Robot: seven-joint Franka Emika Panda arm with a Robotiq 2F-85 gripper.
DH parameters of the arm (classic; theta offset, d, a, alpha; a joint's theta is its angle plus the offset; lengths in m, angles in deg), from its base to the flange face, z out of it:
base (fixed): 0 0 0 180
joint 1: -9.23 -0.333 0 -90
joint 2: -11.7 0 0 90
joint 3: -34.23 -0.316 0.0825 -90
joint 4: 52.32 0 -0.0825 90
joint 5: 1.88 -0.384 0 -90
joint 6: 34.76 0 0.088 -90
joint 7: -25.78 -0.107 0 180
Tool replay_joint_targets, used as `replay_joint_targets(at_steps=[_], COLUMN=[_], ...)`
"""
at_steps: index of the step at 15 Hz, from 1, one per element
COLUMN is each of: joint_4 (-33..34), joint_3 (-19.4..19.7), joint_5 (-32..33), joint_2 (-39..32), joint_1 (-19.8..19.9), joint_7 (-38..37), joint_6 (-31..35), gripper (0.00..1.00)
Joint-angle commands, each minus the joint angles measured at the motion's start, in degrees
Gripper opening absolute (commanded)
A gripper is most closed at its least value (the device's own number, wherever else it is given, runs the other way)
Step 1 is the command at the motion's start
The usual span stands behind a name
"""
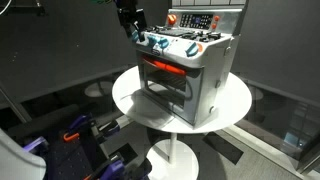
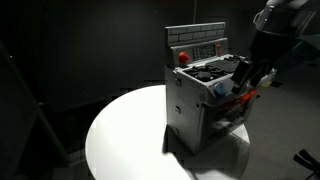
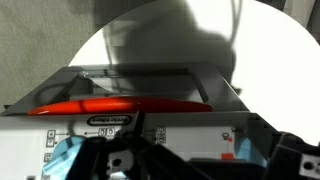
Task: Press the right top button on the stove
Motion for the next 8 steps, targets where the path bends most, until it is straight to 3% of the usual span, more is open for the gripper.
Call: replay_joint_targets(at_steps=[1,8], joint_4=[0.06,0.41], joint_3=[1.26,1.44], joint_5=[0.36,0.70], joint_2=[-0.03,1.80], joint_1=[-1.22,-1.28], joint_7=[-0.20,-0.74], joint_6=[-0.15,-1.08], gripper=[1.00,1.00])
